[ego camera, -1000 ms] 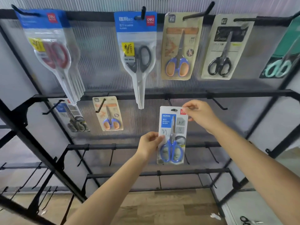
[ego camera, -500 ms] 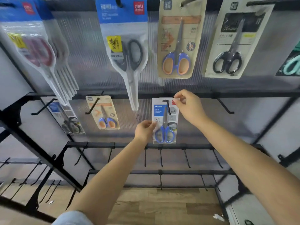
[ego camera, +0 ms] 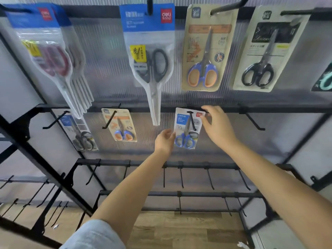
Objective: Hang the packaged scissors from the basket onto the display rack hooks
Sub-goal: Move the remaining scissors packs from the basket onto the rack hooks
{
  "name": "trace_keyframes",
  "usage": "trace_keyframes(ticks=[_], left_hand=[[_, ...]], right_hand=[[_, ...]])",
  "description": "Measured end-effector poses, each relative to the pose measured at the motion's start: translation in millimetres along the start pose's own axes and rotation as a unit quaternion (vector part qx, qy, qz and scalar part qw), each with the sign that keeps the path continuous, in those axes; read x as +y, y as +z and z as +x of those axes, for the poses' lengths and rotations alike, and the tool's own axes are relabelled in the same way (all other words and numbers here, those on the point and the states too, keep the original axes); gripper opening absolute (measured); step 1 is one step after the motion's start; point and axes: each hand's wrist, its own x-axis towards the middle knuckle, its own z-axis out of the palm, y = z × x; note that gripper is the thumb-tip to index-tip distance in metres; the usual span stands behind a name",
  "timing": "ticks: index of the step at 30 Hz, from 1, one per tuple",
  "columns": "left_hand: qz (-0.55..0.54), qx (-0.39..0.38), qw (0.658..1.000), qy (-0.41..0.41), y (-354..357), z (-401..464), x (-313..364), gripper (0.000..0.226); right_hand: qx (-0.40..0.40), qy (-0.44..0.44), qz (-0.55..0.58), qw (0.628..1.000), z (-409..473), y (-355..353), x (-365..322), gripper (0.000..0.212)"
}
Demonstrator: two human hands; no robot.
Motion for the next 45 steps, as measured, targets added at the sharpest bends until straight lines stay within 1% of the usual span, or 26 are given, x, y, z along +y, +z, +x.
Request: trace_keyframes(ticks=[3,6,8,10,12,14,16,21,26,30,33,35,37,38,41,43,45], left_hand=[[0.02,0.001,1.0,0.016,-18,-8,-8,0.036],[0.043,0.004,0.998,0.034,-42,-18,-21,0.033],[0.043,0.014,0.999,0.027,-62,-24,-33,0.033],[0.04,0.025,0.999,0.021,-87,-30,-45,0.033],[0.036,0.045,0.998,0.016,-113,-33,-55,0.031],[0.02,0.072,0.997,0.018,-138,-33,-63,0.027],[0.003,0.09,0.996,0.02,-163,-33,-66,0.026],[-0.024,0.115,0.993,0.011,-207,-20,-67,0.033],[-0.033,0.114,0.993,-0.007,-214,-3,-62,0.038],[-0.034,0.087,0.996,-0.008,-210,14,-53,0.047],[-0.05,0.07,0.996,-0.014,-206,30,-49,0.054],[-0.056,0.062,0.996,-0.016,-204,39,-48,0.053],[-0.052,0.054,0.997,-0.01,-202,44,-48,0.047],[-0.05,0.051,0.997,-0.007,-202,46,-49,0.044],[-0.049,0.055,0.997,-0.001,-199,47,-52,0.041],[-0.046,0.058,0.997,0.002,-199,45,-52,0.042],[-0.043,0.055,0.998,0.006,-200,42,-52,0.042]], right_hand=[[0.04,0.019,0.006,0.999,-22,5,-9,0.041],[0.043,0.028,0.01,0.999,-52,21,-22,0.042],[0.015,0.041,0.01,0.999,-75,37,-32,0.042],[-0.034,0.047,0.007,0.998,-95,57,-44,0.042],[-0.079,0.037,-0.003,0.996,-104,75,-60,0.044],[-0.103,0.017,-0.004,0.995,-100,87,-82,0.047],[-0.11,0.001,0.006,0.994,-89,96,-107,0.049],[-0.105,-0.009,0.025,0.994,-45,109,-160,0.051],[-0.114,-0.028,0.023,0.993,-4,116,-179,0.047],[-0.086,-0.011,0.029,0.996,17,130,-183,0.042],[-0.084,0.002,0.054,0.995,23,139,-184,0.036],[-0.08,0.011,0.075,0.994,26,144,-182,0.034],[-0.069,0.018,0.093,0.993,27,147,-181,0.032],[-0.06,0.018,0.103,0.993,27,148,-180,0.028],[-0.043,0.024,0.131,0.99,28,149,-178,0.007],[-0.069,0.052,0.155,0.984,29,146,-179,0.004],[-0.115,0.076,0.175,0.975,30,142,-181,0.005]])
